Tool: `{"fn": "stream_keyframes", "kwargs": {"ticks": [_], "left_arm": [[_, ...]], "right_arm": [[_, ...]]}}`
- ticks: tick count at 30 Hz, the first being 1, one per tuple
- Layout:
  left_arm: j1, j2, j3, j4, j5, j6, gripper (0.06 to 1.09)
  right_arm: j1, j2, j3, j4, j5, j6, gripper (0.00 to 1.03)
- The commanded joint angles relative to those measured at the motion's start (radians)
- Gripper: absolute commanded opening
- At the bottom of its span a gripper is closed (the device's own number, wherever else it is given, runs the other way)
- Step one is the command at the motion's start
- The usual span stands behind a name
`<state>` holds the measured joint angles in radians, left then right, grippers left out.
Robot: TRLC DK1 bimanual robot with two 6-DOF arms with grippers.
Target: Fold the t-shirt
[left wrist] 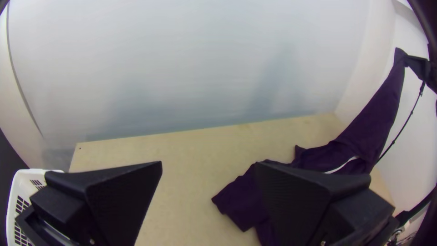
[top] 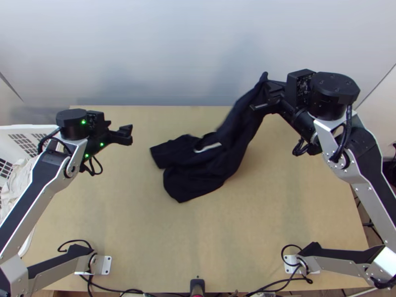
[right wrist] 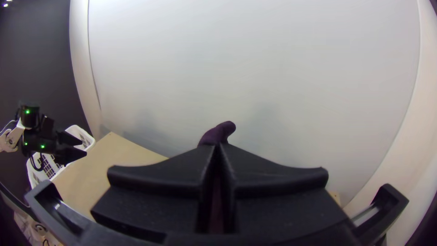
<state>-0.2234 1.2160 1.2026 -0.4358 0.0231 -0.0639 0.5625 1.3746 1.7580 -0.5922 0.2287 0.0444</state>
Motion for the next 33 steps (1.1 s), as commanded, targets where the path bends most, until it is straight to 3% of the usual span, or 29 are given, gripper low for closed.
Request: {"fn": "stream_keyframes", "kwargs": {"ticks": [1, 11, 16, 22, 25, 33], "left_arm": [[-0.067, -0.050, -0.058, -0.032, 0.006, 0.001, 1.04], [-0.528, -0.196, -0.314, -0.115, -0.005, 0.055, 1.04], [-0.570, -0.167, -0.387, -0.106, -0.003, 0.096, 1.04], [-0.617, -0.050, -0.442, 0.011, -0.006, 0.095, 1.04], [-0.617, 0.050, -0.440, 0.065, -0.068, 0.098, 1.04], [-0.591, 0.172, -0.422, 0.192, -0.089, 0.065, 1.04]], "right_arm": [[0.000, -0.012, -0.031, -0.001, 0.000, 0.003, 0.03], [0.000, -0.009, -0.031, 0.002, 0.000, 0.003, 0.03], [0.000, -0.011, -0.038, 0.002, 0.000, 0.003, 0.03], [0.000, -0.011, -0.035, 0.002, 0.000, 0.002, 0.03], [0.002, -0.011, -0.035, 0.002, 0.000, 0.000, 0.03], [-0.006, -0.019, -0.037, -0.001, 0.000, -0.001, 0.03]]}}
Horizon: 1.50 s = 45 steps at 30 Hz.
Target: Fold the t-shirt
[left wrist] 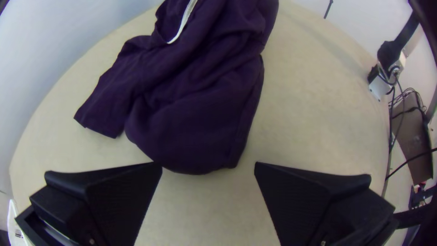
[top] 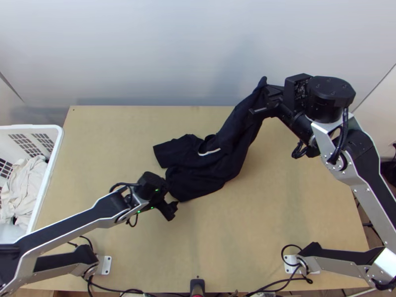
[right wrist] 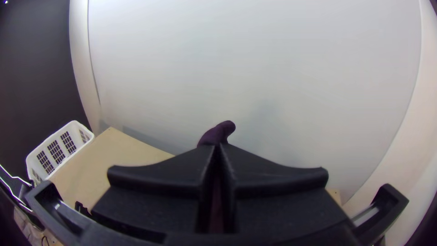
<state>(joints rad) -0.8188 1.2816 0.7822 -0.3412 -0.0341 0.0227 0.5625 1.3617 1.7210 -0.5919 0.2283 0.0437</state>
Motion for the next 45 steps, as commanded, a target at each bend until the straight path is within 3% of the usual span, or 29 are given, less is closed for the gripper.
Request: {"fn": "stream_keyframes", "kwargs": {"ticks": [1, 7, 13, 14, 15, 17, 18, 23, 28, 33, 35, 41, 45], "left_arm": [[0.007, 0.125, -0.003, 0.120, -0.053, -0.021, 1.04], [0.058, 0.222, 0.034, 0.182, -0.087, -0.046, 1.04], [0.089, 0.275, 0.100, 0.148, -0.078, -0.095, 1.03], [0.087, 0.266, 0.111, 0.131, -0.070, -0.113, 0.97], [0.089, 0.254, 0.114, 0.126, -0.043, -0.139, 0.80], [0.116, 0.234, 0.126, 0.133, 0.094, -0.164, 0.19], [0.138, 0.236, 0.144, 0.111, 0.161, -0.176, 0.10], [0.228, 0.111, 0.164, 0.005, 0.237, -0.175, 0.09], [0.463, -0.010, 0.206, -0.108, 0.384, -0.132, 0.09], [0.535, -0.053, 0.224, -0.199, 0.410, -0.087, 0.09], [0.566, -0.076, 0.281, -0.266, 0.421, -0.089, 0.09], [0.793, -0.130, 0.505, -0.461, 0.585, -0.086, 0.09], [0.989, -0.126, 0.595, -0.542, 0.681, -0.020, 0.09]], "right_arm": [[-0.006, -0.007, 0.000, -0.002, 0.000, -0.001, 0.03], [-0.010, -0.009, 0.002, -0.002, 0.000, -0.001, 0.03], [-0.012, -0.009, 0.006, -0.003, 0.000, -0.001, 0.03], [-0.012, -0.009, 0.006, -0.003, 0.000, -0.001, 0.03], [-0.013, -0.007, 0.006, -0.003, 0.000, -0.001, 0.03], [-0.013, -0.007, 0.006, -0.003, 0.000, -0.001, 0.03], [-0.015, -0.007, 0.006, -0.003, 0.000, -0.001, 0.03], [-0.030, -0.009, 0.009, -0.002, 0.000, -0.001, 0.03], [-0.039, -0.012, 0.006, -0.002, 0.000, -0.001, 0.03], [-0.038, -0.009, 0.005, 0.009, 0.000, -0.001, 0.03], [-0.038, -0.007, 0.008, 0.010, 0.000, -0.002, 0.03], [-0.039, -0.042, -0.006, -0.074, 0.000, -0.010, 0.03], [-0.032, -0.102, -0.012, -0.157, -0.006, -0.007, 0.03]]}}
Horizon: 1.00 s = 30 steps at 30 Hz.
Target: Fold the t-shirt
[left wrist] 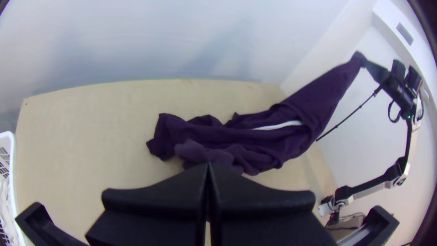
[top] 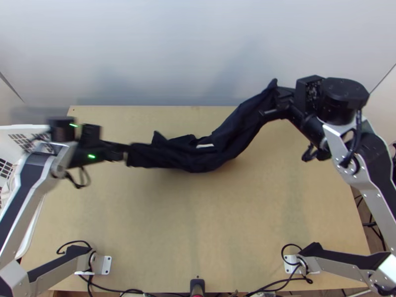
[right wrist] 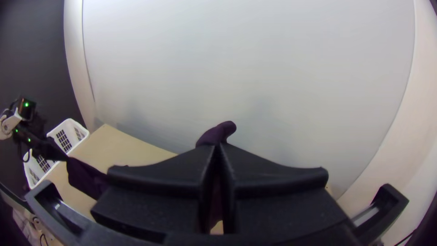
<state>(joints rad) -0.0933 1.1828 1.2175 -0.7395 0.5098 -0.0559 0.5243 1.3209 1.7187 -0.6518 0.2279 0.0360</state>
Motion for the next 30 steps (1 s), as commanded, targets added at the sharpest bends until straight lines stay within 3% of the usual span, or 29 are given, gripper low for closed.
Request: {"fn": "stream_keyframes", "kwargs": {"ticks": [1, 4, 13, 17, 20, 25, 28, 29, 30], "left_arm": [[0.306, -0.026, 0.171, -0.152, 0.150, 0.073, 0.09], [0.423, -0.011, 0.203, -0.175, 0.193, 0.120, 0.09], [0.541, -0.015, 0.284, -0.149, 0.228, 0.142, 0.09], [0.578, 0.038, 0.352, -0.093, 0.228, 0.120, 0.09], [0.599, 0.104, 0.399, -0.055, 0.228, 0.087, 0.09], [0.578, 0.213, 0.336, 0.112, 0.196, -0.028, 0.09], [0.481, 0.265, 0.258, 0.120, 0.144, -0.024, 0.10], [0.454, 0.271, 0.228, 0.121, 0.128, -0.018, 0.19], [0.417, 0.271, 0.194, 0.121, 0.113, -0.012, 0.42]], "right_arm": [[0.008, -0.074, -0.001, -0.123, -0.009, -0.001, 0.03], [0.025, -0.097, 0.071, -0.239, -0.048, 0.005, 0.03], [0.023, -0.106, 0.377, -0.560, -0.384, 0.140, 0.03], [-0.021, -0.084, 0.472, -0.572, -0.453, 0.203, 0.03], [-0.075, -0.046, 0.493, -0.555, -0.453, 0.226, 0.03], [-0.175, -0.015, 0.384, -0.462, -0.453, 0.226, 0.03], [-0.227, 0.012, 0.263, -0.378, -0.453, 0.226, 0.03], [-0.234, 0.028, 0.223, -0.362, -0.455, 0.228, 0.03], [-0.248, 0.038, 0.179, -0.344, -0.455, 0.228, 0.03]]}}
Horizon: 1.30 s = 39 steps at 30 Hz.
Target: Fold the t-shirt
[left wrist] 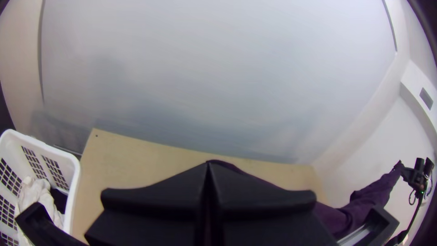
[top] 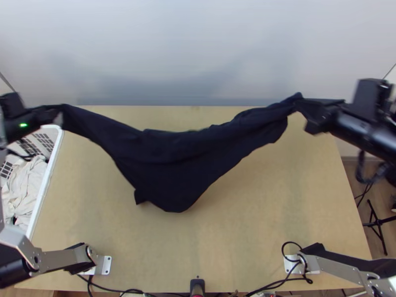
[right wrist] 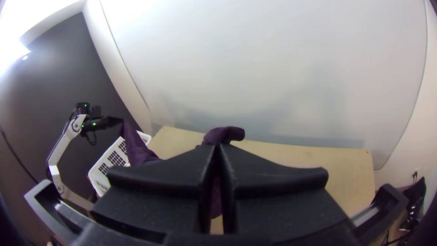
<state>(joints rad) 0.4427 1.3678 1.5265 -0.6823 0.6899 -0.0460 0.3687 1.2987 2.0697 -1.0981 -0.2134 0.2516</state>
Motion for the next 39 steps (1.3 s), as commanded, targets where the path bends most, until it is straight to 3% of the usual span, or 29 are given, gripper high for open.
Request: {"fn": "stream_keyframes", "kwargs": {"ticks": [1, 2, 3, 4, 9, 15, 20, 24, 28, 39], "left_arm": [[-0.150, 0.082, -0.147, 0.064, -0.078, -0.018, 0.66], [-0.176, 0.077, -0.177, 0.064, -0.084, -0.018, 0.85], [-0.202, 0.073, -0.201, 0.063, -0.087, -0.018, 0.95], [-0.225, 0.062, -0.224, 0.063, -0.087, -0.017, 0.97], [-0.294, 0.025, -0.269, 0.058, -0.139, -0.018, 0.98], [-0.394, -0.102, -0.272, -0.043, -0.190, -0.009, 0.98], [-0.641, -0.260, -0.318, -0.123, -0.199, 0.009, 1.02], [-0.875, -0.314, -0.348, -0.172, -0.257, 0.015, 1.03], [-1.102, -0.325, -0.463, -0.163, -0.354, 0.058, 1.03], [-1.371, -0.234, -0.643, 0.029, -0.411, 0.023, 1.03]], "right_arm": [[-0.097, 0.067, -0.218, 0.118, -0.014, 0.009, 0.03], [-0.097, 0.068, -0.275, 0.152, -0.014, 0.008, 0.03], [-0.097, 0.065, -0.335, 0.191, -0.012, 0.008, 0.03], [-0.097, 0.060, -0.390, 0.230, -0.012, 0.008, 0.03], [-0.096, 0.048, -0.582, 0.369, -0.014, 0.005, 0.03], [-0.100, 0.043, -0.651, 0.415, -0.012, 0.000, 0.03], [-0.102, 0.020, -0.694, 0.442, -0.012, -0.003, 0.03], [-0.102, 0.008, -0.703, 0.446, -0.012, -0.002, 0.03], [-0.102, -0.007, -0.718, 0.446, -0.012, 0.000, 0.03], [-0.100, -0.059, -0.789, 0.452, -0.012, 0.003, 0.03]]}}
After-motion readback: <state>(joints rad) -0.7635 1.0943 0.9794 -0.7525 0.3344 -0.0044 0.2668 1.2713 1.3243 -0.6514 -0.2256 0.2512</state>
